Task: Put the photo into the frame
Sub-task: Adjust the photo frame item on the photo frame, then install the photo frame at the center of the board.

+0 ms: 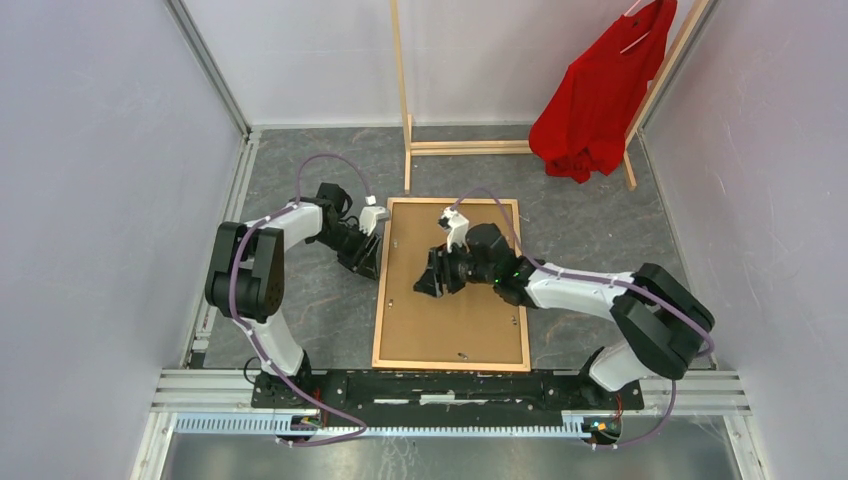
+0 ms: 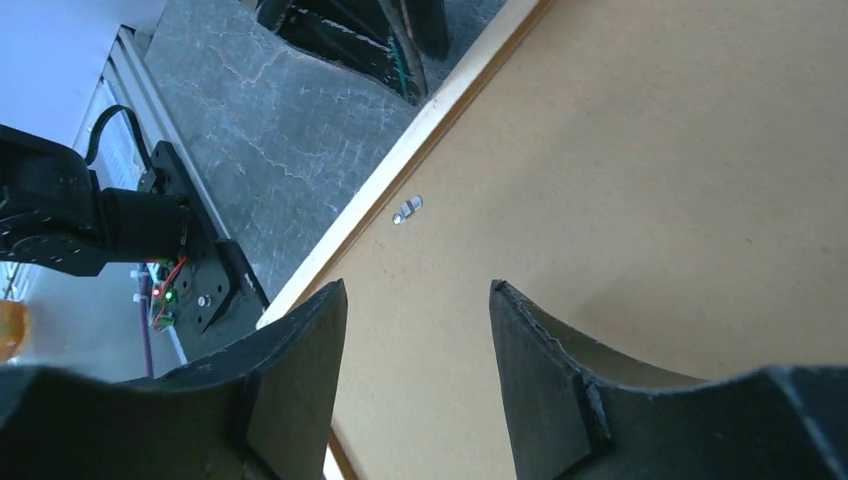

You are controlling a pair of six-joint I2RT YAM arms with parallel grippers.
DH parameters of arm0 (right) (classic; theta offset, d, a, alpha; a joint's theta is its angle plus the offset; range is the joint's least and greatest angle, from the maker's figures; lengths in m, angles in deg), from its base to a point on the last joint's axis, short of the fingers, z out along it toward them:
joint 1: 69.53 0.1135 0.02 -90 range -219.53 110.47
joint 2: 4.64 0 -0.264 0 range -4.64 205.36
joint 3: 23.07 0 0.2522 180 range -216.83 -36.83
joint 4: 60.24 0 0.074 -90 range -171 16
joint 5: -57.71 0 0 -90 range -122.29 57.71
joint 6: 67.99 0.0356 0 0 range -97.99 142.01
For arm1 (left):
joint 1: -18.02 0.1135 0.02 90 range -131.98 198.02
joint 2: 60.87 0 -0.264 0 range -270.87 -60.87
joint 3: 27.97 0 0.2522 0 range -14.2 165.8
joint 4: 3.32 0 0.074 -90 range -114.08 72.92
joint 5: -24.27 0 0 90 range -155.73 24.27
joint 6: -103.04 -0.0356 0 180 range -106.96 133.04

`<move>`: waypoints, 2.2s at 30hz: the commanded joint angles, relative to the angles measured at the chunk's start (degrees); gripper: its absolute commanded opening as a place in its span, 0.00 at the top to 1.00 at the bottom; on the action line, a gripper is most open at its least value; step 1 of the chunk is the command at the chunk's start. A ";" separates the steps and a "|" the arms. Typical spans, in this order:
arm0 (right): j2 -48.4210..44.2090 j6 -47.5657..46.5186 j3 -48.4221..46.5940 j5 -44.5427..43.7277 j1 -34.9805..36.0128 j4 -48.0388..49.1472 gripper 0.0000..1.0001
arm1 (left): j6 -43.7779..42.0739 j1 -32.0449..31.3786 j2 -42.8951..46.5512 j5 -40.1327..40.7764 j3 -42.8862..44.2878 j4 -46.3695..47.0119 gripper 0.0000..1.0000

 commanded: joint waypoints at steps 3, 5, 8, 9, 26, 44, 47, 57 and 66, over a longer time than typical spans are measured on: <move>6.74 -1.19 -4.04 -3.64 5.39 8.76 0.40 | 3.24 -0.16 -2.72 -4.62 0.91 -1.15 0.61; 9.75 -1.32 -6.05 -3.35 6.97 8.96 0.41 | 3.45 -0.15 -3.17 -4.60 1.14 -1.15 0.63; 13.33 -0.85 -7.62 -2.11 8.70 9.70 0.41 | 2.97 -0.15 -3.32 -4.93 1.78 -2.19 0.67; 14.48 -0.74 -8.04 -1.69 9.11 9.84 0.41 | 2.71 -0.15 -3.12 -4.97 1.92 -2.61 0.68; 21.93 1.13 -10.41 -0.39 10.45 11.96 0.45 | -0.14 -0.06 -2.85 -7.57 4.15 -6.98 0.55; 24.47 2.72 -11.55 1.69 10.41 12.62 0.51 | 0.89 -0.24 -6.42 -6.73 2.75 -4.07 0.76; 24.89 2.62 -11.91 1.86 10.43 12.49 0.52 | 0.78 -0.33 -6.46 -6.50 2.75 -4.00 0.77; 25.22 2.53 -12.53 2.64 10.18 12.10 0.55 | 0.60 -0.33 -6.74 -5.98 2.79 -4.04 0.79; 19.84 0.59 -12.99 2.59 3.94 10.16 0.52 | 2.01 -0.03 -5.88 -5.08 5.03 -4.01 0.78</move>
